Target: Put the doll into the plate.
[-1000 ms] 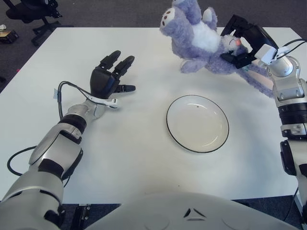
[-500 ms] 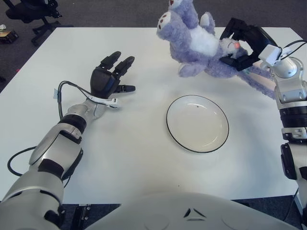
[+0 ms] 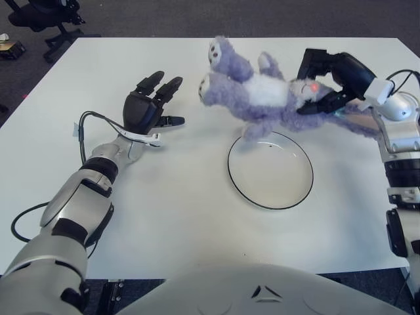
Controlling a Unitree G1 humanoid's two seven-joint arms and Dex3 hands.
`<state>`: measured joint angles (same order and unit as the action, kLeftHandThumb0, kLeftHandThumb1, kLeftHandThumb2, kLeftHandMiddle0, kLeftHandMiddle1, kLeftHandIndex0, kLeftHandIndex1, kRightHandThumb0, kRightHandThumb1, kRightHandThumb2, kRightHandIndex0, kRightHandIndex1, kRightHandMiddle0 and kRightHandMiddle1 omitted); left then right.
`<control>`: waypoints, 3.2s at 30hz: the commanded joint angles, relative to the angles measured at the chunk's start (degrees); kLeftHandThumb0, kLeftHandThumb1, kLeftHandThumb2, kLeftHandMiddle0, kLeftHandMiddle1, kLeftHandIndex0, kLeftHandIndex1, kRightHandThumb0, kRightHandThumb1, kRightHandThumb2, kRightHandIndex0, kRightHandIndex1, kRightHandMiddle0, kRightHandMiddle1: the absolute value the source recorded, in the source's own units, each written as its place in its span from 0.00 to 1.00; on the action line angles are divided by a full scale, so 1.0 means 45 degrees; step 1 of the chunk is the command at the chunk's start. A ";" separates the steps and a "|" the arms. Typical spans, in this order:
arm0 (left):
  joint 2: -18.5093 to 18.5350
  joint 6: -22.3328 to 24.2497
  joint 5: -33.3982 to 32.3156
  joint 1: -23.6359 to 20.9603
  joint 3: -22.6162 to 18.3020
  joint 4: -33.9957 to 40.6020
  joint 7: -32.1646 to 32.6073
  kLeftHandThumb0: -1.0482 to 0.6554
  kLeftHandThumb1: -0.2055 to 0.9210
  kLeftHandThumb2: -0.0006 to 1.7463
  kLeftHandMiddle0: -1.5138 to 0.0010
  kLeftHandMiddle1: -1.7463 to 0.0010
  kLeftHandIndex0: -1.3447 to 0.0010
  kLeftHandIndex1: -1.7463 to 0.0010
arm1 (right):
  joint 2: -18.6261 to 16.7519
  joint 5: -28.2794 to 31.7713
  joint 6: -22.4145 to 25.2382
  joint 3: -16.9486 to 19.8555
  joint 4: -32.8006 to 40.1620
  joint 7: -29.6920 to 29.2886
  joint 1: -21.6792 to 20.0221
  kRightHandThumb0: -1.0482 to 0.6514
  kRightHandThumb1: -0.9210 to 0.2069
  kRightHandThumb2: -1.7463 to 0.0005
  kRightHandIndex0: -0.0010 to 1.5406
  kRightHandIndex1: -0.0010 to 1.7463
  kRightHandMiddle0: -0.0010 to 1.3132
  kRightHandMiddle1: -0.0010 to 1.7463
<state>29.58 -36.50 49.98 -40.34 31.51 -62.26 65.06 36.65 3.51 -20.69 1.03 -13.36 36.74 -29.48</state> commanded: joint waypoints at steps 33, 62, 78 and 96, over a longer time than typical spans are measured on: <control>-0.0135 -0.0398 -0.0183 0.0317 -0.0135 -0.0468 -0.0541 0.52 1.00 0.03 0.57 0.98 0.55 0.91 | 0.1722 0.1451 0.1510 0.0822 0.3262 0.3162 0.2143 0.53 0.04 0.95 0.63 1.00 0.58 1.00; -0.0161 -0.0444 -0.0148 0.0296 -0.0128 -0.0547 -0.0582 0.53 1.00 0.02 0.57 0.98 0.56 0.90 | 0.2749 0.2247 0.0642 0.0318 0.1246 0.7103 0.0454 0.30 0.00 0.90 0.38 0.88 0.34 0.81; -0.0167 -0.0464 -0.0126 0.0328 -0.0111 -0.0526 -0.0589 0.53 1.00 0.03 0.57 0.99 0.56 0.90 | 0.2898 0.3727 0.4352 0.1288 -0.1485 0.7783 -0.1852 0.29 0.00 0.96 0.33 1.00 0.32 0.75; -0.0148 -0.0703 -0.0208 0.0386 -0.0126 -0.0517 -0.0858 0.51 1.00 0.06 0.57 0.99 0.57 0.89 | 0.0680 0.3323 0.5277 0.2418 -0.1943 0.2030 -0.1581 0.61 0.04 0.81 0.29 0.82 0.34 0.80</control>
<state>29.60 -38.93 49.54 -40.35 30.73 -63.80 62.24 42.57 18.42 2.33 10.99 -21.92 49.29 -37.26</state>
